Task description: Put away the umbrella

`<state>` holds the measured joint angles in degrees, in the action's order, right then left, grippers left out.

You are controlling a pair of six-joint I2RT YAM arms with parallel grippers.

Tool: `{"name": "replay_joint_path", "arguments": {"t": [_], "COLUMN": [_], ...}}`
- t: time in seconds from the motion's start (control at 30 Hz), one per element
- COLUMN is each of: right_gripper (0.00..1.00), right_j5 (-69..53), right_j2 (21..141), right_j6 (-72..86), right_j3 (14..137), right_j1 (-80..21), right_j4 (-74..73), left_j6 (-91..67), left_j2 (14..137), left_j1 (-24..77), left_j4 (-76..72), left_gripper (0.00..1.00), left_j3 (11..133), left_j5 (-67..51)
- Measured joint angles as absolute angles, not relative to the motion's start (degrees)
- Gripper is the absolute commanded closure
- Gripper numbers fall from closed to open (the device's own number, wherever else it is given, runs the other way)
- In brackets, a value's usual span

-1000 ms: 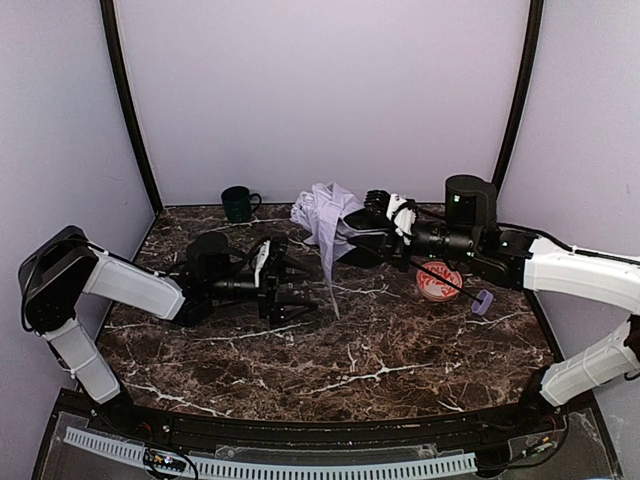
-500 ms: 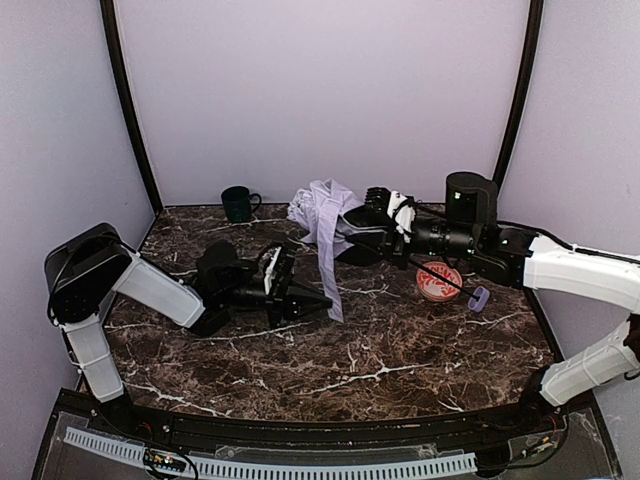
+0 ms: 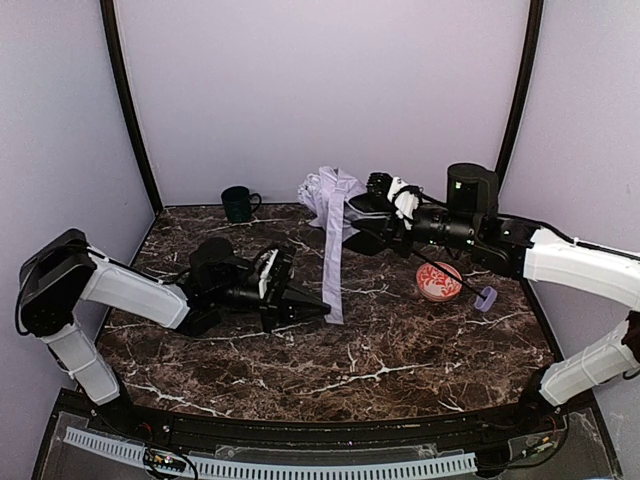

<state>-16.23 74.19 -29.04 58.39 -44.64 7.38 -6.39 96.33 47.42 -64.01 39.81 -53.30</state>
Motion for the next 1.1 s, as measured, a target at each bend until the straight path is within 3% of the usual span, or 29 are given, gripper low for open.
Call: {"name": "replay_joint_path", "arguments": {"t": [0.17,0.47,0.7,0.87,1.1], "right_gripper": [1.0,1.0,1.0,1.0,1.0], "right_j5": [-14.7,-16.7,-31.9,-47.3,-54.1], "right_j2": [76.9,81.4,80.6,78.3,77.0], "right_j6": [-26.2,-17.2,-17.2,-22.8,-33.3], "right_j3": [58.6,58.8,63.5,67.1,66.4], "right_j1": [-42.3,-38.6,-36.7,-36.8,-42.3], "right_j4": [6.2,5.8,0.7,-11.8,-21.1], "left_j6": [8.5,18.3,24.4,27.7,36.1], "left_j2": [88.6,87.9,90.9,92.9,93.8], "left_j1": [52.2,54.1,51.4,46.2,42.1], "left_j4": [-43.3,-25.8,-21.3,-20.5,-22.7], "left_gripper": [1.0,1.0,1.0,1.0,1.0], "left_j3": [44.0,46.5,46.2,46.5,48.8], "left_j5": [-50.0,-47.0,-40.4,-37.4,-35.4]}}
